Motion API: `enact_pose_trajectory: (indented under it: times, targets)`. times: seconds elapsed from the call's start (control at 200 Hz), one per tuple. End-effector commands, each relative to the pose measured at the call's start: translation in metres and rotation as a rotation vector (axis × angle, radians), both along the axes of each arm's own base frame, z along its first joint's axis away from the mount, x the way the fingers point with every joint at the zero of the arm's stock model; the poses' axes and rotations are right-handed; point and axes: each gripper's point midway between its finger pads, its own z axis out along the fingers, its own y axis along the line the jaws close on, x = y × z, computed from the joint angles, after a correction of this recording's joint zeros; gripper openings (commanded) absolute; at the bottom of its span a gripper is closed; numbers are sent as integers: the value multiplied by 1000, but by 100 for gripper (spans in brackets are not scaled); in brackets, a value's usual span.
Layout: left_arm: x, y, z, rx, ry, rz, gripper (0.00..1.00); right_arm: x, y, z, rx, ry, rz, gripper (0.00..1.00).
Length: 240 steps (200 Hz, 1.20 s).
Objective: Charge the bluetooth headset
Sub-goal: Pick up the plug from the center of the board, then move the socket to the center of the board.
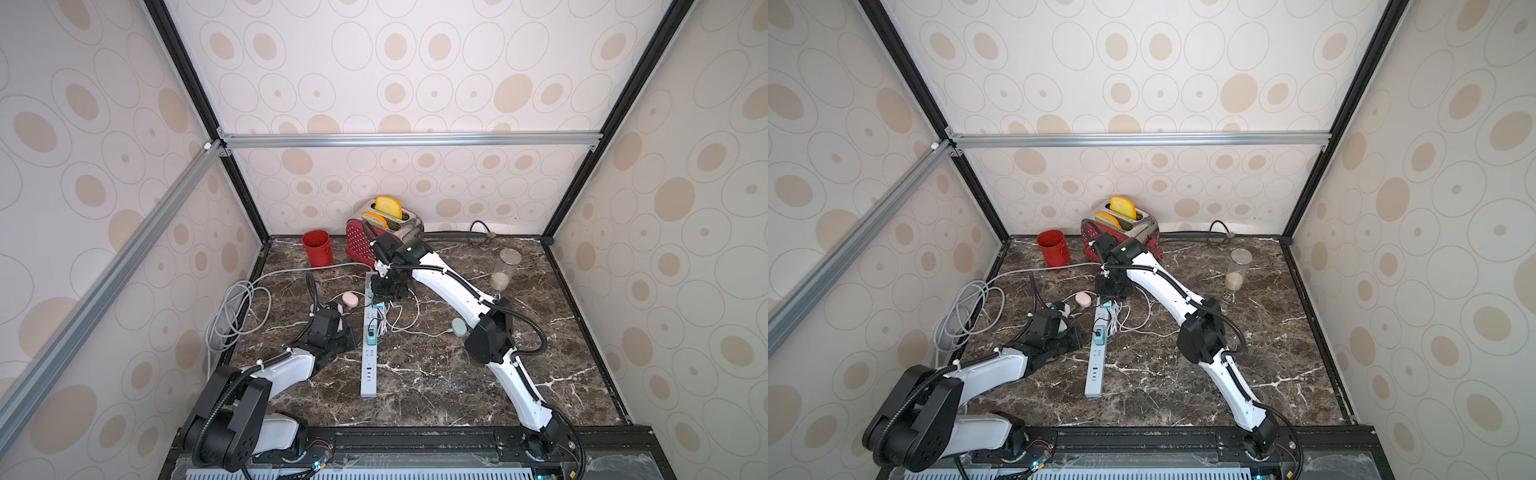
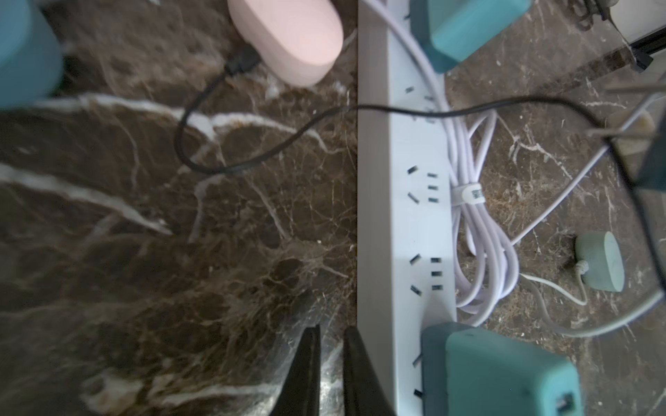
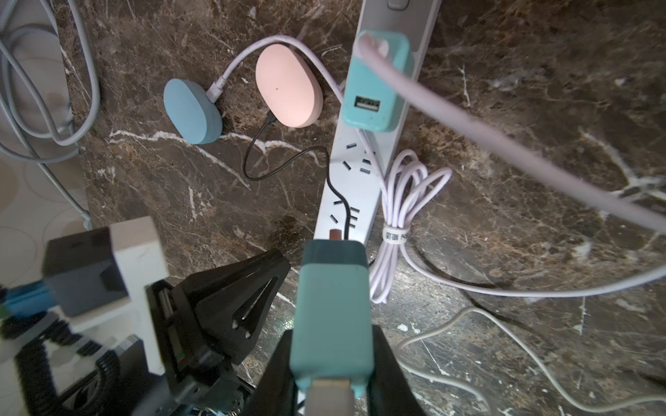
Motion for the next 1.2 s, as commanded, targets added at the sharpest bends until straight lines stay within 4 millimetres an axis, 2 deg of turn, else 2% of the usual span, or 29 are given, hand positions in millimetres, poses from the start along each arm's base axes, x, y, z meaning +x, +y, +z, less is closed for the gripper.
enact_pose_trajectory:
  times: [0.0,0.22,0.361,0.496,0.571,0.641,0.701,0.786,0.931,1.001,1.077,1.197]
  targets:
    - [10,-14,9,-74,-5,-16,10,4,-13,23,13,-41,1,0]
    - [11,-47,7,-151,19,-113,8,3,-20,15,31,13,35,0]
    - [10,-85,12,-182,7,-206,8,4,-31,25,18,-15,73,1]
    - [13,-110,14,-206,-10,-245,7,12,-50,41,7,-70,88,0]
    - [17,-126,13,-225,-22,-273,7,12,-52,49,15,-104,124,0]
    - [24,-142,13,-274,-36,-288,7,7,-55,48,7,-103,172,0]
    - [28,-148,16,-334,-46,-275,7,3,-60,42,-20,-81,194,0]
    - [28,-136,19,-332,-45,-244,7,-5,-66,31,-46,-35,223,0]
    - [18,-88,27,-289,-30,-176,9,-19,-67,12,-79,22,313,0]
    - [10,-74,34,-239,-33,-179,10,-25,-67,5,-105,26,368,0]
    - [2,-66,43,-200,-42,-188,11,-26,-70,-2,-146,16,411,0]
    - [-3,-65,51,-216,-52,-188,11,-25,-73,-11,-190,15,436,0]
